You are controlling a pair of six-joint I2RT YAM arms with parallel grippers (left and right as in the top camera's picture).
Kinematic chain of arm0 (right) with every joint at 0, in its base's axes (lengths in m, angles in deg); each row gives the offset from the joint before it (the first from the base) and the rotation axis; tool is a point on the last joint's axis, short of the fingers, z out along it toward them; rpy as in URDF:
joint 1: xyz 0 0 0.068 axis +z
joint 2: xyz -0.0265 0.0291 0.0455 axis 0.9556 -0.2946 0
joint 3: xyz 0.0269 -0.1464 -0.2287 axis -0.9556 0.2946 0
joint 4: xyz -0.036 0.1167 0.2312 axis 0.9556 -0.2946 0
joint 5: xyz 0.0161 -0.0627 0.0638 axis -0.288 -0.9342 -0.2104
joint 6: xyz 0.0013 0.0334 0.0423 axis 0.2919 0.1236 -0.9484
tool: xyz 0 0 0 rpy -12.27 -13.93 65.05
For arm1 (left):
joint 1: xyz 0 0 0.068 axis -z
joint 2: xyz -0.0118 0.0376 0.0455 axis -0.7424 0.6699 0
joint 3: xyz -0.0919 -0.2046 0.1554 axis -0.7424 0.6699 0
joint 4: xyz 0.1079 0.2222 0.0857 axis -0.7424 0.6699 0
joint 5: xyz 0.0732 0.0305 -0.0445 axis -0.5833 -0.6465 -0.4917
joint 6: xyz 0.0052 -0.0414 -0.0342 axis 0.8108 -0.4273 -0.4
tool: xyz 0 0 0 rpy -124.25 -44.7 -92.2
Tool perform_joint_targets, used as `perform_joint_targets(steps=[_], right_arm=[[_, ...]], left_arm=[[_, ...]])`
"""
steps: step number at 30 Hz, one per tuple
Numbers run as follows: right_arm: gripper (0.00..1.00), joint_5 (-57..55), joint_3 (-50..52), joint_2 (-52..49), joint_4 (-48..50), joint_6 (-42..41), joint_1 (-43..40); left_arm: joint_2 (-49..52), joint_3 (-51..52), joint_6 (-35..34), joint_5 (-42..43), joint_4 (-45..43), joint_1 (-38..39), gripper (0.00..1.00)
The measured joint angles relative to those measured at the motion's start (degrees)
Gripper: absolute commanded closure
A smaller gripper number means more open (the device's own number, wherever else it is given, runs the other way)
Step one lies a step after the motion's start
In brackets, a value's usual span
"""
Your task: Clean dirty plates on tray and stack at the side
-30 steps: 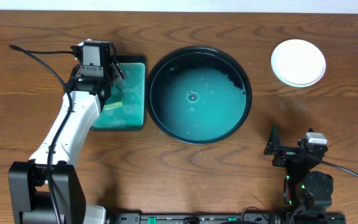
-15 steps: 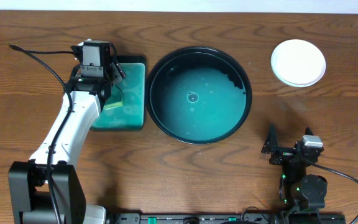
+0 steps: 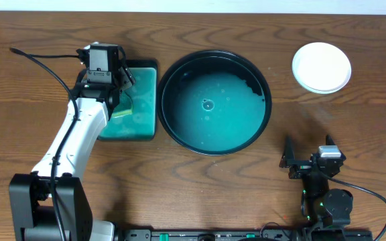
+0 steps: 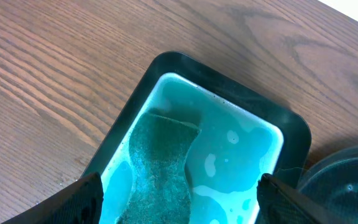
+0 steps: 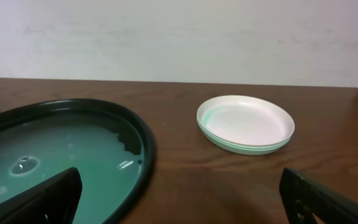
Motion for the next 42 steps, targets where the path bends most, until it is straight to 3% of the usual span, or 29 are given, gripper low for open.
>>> perform_joint_targets(steps=[42], right_arm=[[0.01, 0.39, 0.00, 0.04, -0.02, 0.68, 0.00]], left_arm=[[-0.02, 0.00, 0.09, -1.49, 3.21, 0.00, 0.20]])
